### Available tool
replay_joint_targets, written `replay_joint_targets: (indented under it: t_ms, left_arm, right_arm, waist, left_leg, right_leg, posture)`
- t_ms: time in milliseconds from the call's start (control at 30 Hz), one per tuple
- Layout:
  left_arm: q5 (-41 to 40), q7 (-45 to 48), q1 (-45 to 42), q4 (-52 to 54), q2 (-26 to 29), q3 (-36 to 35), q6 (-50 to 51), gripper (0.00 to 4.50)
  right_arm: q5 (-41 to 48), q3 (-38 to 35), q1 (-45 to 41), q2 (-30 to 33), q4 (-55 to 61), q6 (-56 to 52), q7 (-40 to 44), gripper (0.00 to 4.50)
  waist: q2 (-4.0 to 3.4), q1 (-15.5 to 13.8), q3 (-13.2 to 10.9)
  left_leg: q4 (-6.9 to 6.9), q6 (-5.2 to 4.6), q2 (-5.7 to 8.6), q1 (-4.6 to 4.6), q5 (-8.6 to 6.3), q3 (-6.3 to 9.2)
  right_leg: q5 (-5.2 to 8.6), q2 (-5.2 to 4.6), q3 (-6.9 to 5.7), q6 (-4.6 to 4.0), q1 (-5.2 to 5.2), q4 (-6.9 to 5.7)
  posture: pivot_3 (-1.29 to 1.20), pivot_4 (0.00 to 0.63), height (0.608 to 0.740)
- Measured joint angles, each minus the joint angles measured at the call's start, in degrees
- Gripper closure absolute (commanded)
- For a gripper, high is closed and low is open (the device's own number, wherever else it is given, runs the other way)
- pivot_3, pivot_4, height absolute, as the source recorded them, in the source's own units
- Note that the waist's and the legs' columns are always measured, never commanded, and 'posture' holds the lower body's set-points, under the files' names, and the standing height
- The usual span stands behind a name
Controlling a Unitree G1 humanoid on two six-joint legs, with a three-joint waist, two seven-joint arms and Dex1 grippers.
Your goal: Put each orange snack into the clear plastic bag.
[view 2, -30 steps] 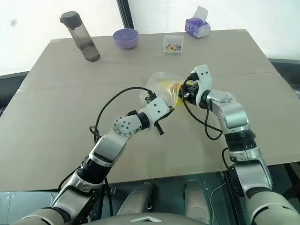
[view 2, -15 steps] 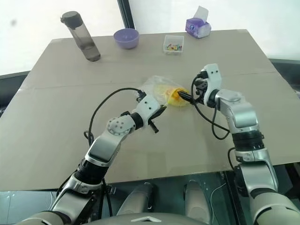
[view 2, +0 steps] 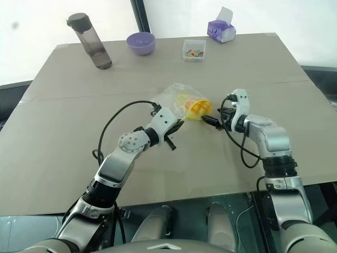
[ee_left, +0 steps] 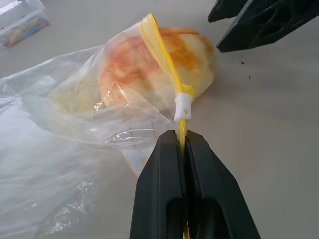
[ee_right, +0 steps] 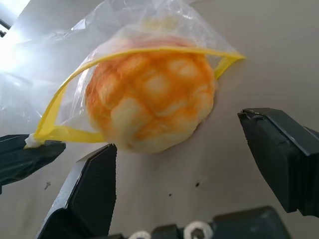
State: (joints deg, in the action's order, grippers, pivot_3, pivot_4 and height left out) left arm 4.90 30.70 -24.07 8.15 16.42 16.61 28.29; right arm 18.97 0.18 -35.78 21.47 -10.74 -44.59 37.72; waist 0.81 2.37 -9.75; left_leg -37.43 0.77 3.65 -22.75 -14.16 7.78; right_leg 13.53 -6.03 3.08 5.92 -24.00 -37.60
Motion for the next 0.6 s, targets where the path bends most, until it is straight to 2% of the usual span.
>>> replay_joint_targets:
  t_ms: [167,200,300,333,367,533,600]
  left_arm:
    - [-0.10,0.36,0.23,0.01,0.22,0.45,0.13,4.50]
    - [-0.12,0.39,0.23,0.01,0.22,0.53,0.13,4.50]
    - [-0.14,0.38,0.27,0.01,0.35,0.59,0.20,4.50]
    - [-0.16,0.38,0.37,0.05,0.42,0.64,0.24,4.50]
    - [-0.17,0.38,0.45,0.05,0.44,0.67,0.28,4.50]
    - [-0.19,0.37,0.74,0.05,0.47,0.86,0.35,4.50]
    - [-0.19,0.38,0.74,0.05,0.48,0.91,0.35,4.50]
  right_arm:
    - [-0.41,0.75,-2.05,-1.68,-3.60,2.73,0.77,0.09]
    - [-0.65,0.94,-2.39,-1.73,-4.08,3.26,0.76,0.32]
    - [-0.83,0.98,-2.97,-2.09,-5.50,5.19,0.79,1.10]
    - [-0.89,0.98,-3.01,-2.22,-5.67,6.32,0.93,1.69]
    - [-0.89,0.98,-3.01,-2.26,-5.67,6.66,1.09,1.97]
    - [-0.97,1.31,-3.01,-2.27,-5.58,7.85,1.84,4.22]
    - [-1.14,1.70,-3.01,-2.27,-5.45,8.54,2.09,4.37]
  waist:
    - [0.00,0.02,0.00]
    - [0.00,0.01,0.00]
    - [0.00,-0.01,0.00]
    - [0.00,-0.01,0.00]
    - [0.00,0.01,0.00]
    - [0.00,0.03,0.00]
    - [0.00,0.03,0.00]
  left_leg:
    - [0.00,0.01,0.00,0.00,0.00,0.00]
    - [0.00,0.01,0.00,0.00,0.00,0.01]
    - [0.00,0.01,0.00,0.00,0.00,0.01]
    - [0.00,0.01,0.00,0.00,0.00,0.00]
    - [0.00,0.01,0.00,0.00,0.00,0.01]
    - [0.00,0.00,0.00,0.00,0.00,0.01]
    - [0.00,0.01,0.00,0.00,0.00,0.01]
  right_leg:
    - [0.00,0.00,0.00,0.00,0.00,0.00]
    - [0.00,0.00,0.00,0.00,0.00,0.00]
    - [0.00,0.00,-0.01,0.00,0.00,0.01]
    - [0.00,0.00,0.00,0.00,0.00,0.01]
    - [0.00,0.00,0.00,0.00,0.00,0.01]
    - [0.00,0.00,0.00,0.00,0.00,0.00]
    - [0.00,0.00,0.00,0.00,0.00,0.01]
  posture:
    - [0.00,0.150,0.739]
    - [0.00,0.150,0.739]
    - [0.00,0.150,0.739]
    - [0.00,0.150,0.739]
    - [0.00,0.150,0.739]
    - [0.00,0.150,0.739]
    - [0.00,0.150,0.739]
